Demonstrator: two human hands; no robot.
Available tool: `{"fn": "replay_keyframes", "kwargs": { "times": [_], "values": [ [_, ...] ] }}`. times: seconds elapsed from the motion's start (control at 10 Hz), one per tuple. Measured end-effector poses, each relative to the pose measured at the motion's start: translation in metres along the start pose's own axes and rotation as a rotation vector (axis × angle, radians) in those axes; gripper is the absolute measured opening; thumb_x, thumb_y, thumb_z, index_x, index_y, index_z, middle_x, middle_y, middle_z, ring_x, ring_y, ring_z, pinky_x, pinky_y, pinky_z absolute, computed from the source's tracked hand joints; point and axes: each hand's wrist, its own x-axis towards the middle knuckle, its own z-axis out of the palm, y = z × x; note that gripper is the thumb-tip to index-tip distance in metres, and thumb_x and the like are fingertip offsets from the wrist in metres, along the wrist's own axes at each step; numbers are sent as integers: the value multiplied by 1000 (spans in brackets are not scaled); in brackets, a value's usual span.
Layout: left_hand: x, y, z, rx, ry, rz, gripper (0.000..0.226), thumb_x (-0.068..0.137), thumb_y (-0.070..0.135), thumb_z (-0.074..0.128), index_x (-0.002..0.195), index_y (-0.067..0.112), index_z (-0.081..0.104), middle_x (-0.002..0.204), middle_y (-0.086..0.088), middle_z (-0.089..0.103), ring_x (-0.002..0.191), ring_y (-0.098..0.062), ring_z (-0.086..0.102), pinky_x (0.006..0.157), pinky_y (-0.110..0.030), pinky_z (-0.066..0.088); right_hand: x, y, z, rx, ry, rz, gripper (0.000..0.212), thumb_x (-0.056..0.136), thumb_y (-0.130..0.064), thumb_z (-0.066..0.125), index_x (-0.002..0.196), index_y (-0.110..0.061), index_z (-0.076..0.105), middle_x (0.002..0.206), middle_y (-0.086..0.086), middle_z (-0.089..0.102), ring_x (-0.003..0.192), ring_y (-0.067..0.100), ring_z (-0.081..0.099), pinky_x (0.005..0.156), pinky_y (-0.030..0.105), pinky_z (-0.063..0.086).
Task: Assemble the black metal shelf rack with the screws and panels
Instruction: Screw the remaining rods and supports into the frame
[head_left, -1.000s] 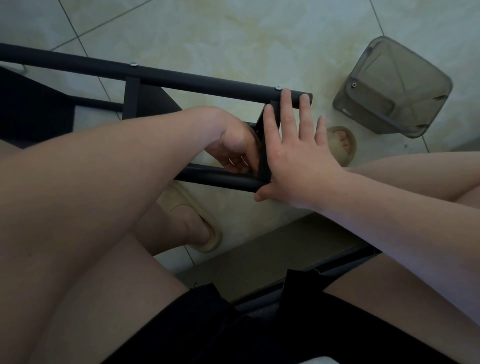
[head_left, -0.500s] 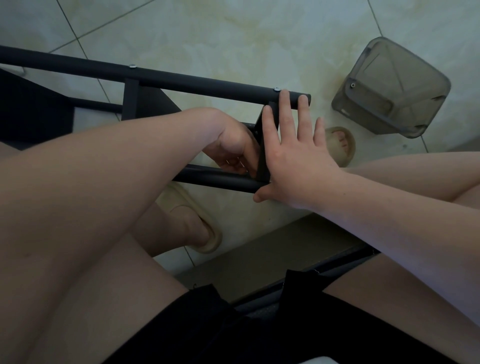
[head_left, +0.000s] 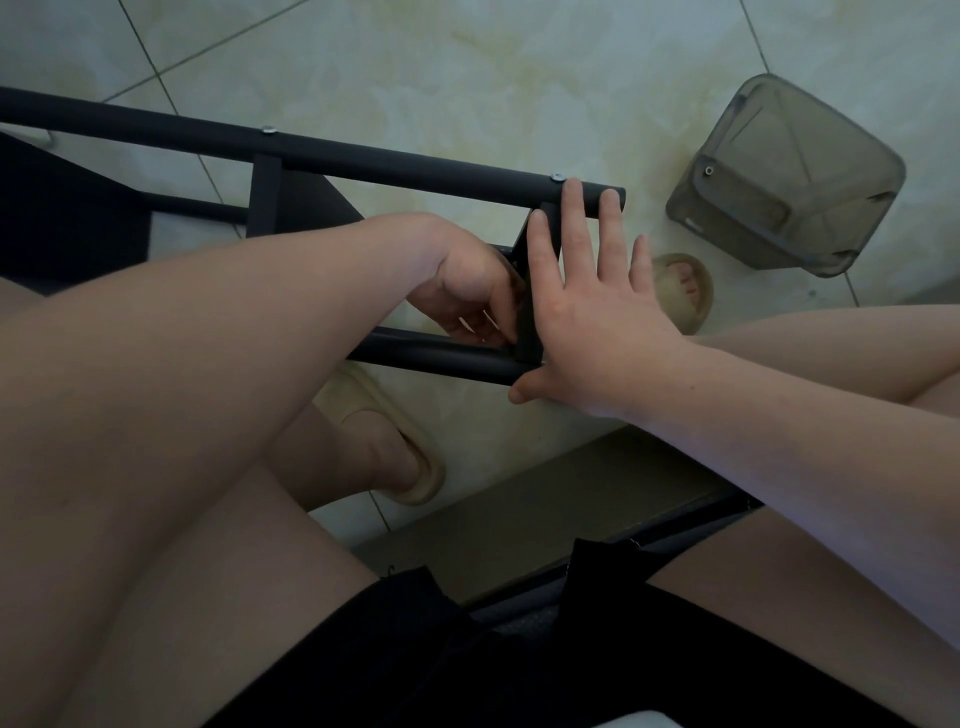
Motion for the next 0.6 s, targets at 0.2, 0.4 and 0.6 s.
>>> {"fn": "replay_keyframes", "kwargs": {
  "times": [0.2,0.4,0.6],
  "values": [
    [0,-1,1,53,-12,-65,18,89,15,65,105,16,72,83,5,71,72,-10,61,70,-24,50,1,0,1,1,7,0,149,67,-72,78,157,-6,-21,160,23,-35,148,51,-27,120,67,-1],
    [0,2,3,45,-15,-38,14,87,4,62,98,11,68,74,1,65,64,-10,56,65,-22,47,1,1,1,7,4,0,149,67,-72,79,157,-6,-21,159,23,-36,147,51,-27,120,67,-1],
    [0,2,3,44,-9,-26,21,88,0,59,107,9,65,81,-2,63,72,-12,56,70,-25,47,1,0,0,5,-2,2,149,68,-71,78,157,-6,-21,159,23,-36,147,51,-28,120,67,-1]
  ]
}}
